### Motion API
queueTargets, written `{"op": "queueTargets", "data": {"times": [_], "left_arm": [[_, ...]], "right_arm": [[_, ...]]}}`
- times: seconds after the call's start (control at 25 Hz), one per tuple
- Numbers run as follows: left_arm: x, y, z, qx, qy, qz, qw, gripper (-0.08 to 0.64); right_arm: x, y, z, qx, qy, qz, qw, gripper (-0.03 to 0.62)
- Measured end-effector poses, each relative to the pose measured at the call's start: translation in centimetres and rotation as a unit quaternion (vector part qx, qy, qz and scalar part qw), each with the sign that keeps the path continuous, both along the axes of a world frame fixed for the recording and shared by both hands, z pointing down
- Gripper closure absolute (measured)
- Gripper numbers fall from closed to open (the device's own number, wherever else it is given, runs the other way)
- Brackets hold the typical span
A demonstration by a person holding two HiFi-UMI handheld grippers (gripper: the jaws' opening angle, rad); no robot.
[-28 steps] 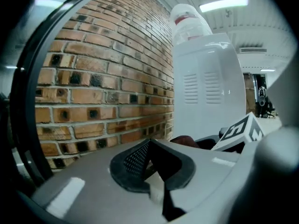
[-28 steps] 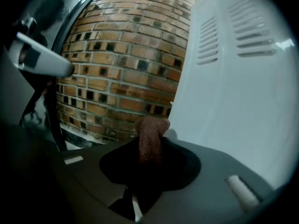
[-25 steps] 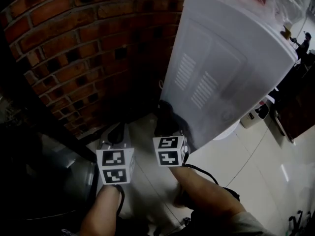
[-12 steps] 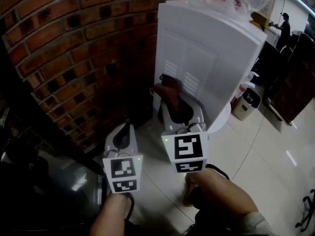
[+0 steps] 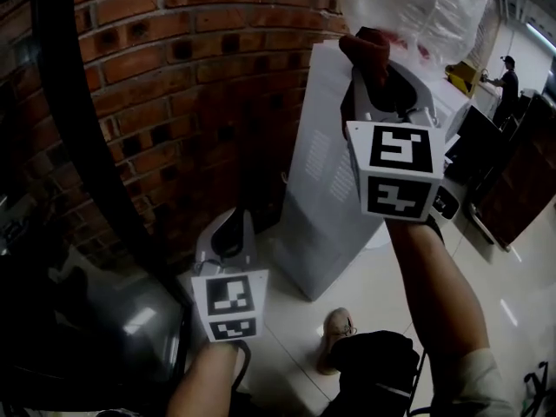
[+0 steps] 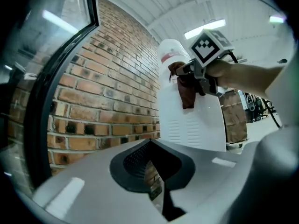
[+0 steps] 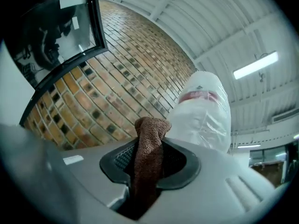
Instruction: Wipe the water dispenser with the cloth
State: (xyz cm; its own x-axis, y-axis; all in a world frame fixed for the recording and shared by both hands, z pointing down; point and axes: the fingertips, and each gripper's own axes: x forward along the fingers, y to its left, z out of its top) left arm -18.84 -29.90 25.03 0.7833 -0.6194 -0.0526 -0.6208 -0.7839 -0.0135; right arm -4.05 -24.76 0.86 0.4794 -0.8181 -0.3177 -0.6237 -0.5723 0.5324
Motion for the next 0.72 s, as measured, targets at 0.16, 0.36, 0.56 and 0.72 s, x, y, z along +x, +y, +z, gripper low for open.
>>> {"op": "queueTargets", "data": {"times": [0.16, 0.36, 0.56, 0.72], "left_arm": [[-0.1, -0.4, 0.8, -0.01, -0.005, -0.008, 0.9999, 0.56], [0.0, -0.7, 1.8, -0.014, -0.017, -0.01, 0.9997, 0.56], [0.4, -0.7, 3.1, -0.02, -0.03, -0.003, 0.9994, 0.56], [0.0, -1.1, 4.5, -0.03, -0.042, -0.003, 0.9987, 0.56]], "right_arm": [[1.6, -0.8, 1.2, -0.022, -0.011, 0.027, 0.999, 0.471], [2.5, -1.5, 5.0, -0.047, -0.032, 0.042, 0.997, 0.471], [3.2, -1.7, 10.7, -0.079, -0.05, 0.054, 0.994, 0.471], [3.6, -2.1, 17.2, -0.128, -0.065, 0.062, 0.988, 0.471]]}}
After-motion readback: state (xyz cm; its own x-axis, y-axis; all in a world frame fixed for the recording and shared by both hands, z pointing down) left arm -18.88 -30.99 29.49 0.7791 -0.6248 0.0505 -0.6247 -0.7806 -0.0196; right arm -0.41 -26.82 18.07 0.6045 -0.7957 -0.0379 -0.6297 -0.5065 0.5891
